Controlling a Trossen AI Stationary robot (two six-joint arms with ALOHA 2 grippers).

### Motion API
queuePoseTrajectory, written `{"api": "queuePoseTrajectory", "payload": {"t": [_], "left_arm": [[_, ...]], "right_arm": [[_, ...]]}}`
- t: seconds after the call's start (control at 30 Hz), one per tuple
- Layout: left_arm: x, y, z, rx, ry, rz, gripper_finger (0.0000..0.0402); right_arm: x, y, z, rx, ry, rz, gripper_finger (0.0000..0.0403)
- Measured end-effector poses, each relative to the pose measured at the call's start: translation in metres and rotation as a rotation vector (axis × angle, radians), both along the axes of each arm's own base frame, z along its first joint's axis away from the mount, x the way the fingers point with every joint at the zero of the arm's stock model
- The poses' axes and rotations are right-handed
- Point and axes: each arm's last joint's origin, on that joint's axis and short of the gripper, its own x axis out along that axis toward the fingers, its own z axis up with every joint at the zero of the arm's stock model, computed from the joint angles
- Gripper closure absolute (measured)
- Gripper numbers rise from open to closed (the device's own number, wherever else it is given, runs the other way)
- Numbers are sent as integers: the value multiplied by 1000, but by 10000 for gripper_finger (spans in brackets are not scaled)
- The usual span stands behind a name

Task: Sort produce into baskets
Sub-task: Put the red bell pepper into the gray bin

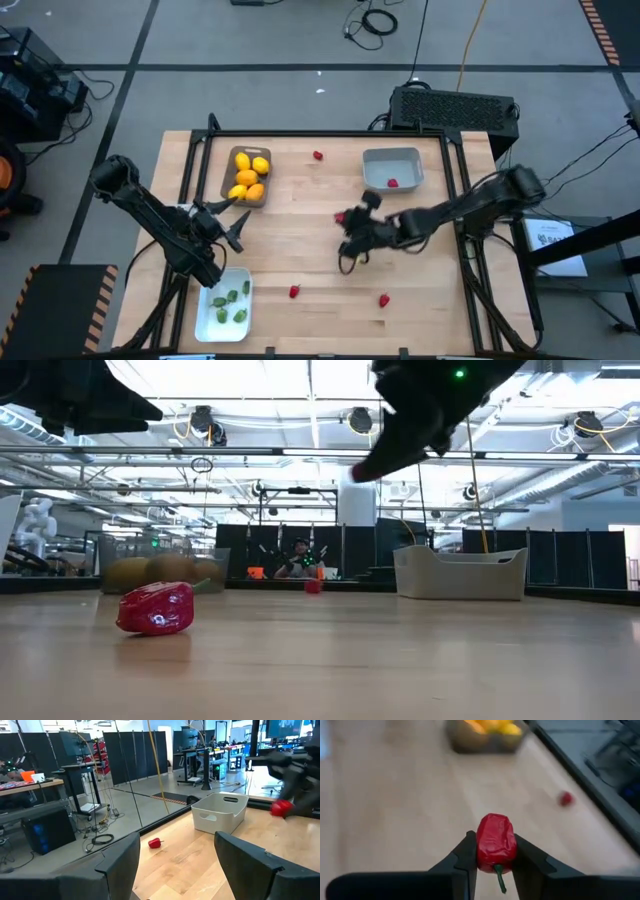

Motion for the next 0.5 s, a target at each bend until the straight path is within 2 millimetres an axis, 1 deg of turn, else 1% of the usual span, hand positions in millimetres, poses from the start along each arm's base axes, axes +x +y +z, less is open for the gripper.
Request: {"api": "queuePoseTrajectory", "payload": {"t": [0.1,0.2,0.37,0.5], "left_arm": [[0,0,0,0,-1,0,140],[0,0,0,-1,-2,0,139],[0,0,0,-2,-2,0,139],[0,0,0,-2,-2,0,139]], "right_arm": [[-16,-24,15,-10,61,-63,316],[-31,-50,22,-2,138,-163,315],[-51,-96,16,40,283,-387,315],[-59,-126,7,64,364,-532,314]]}}
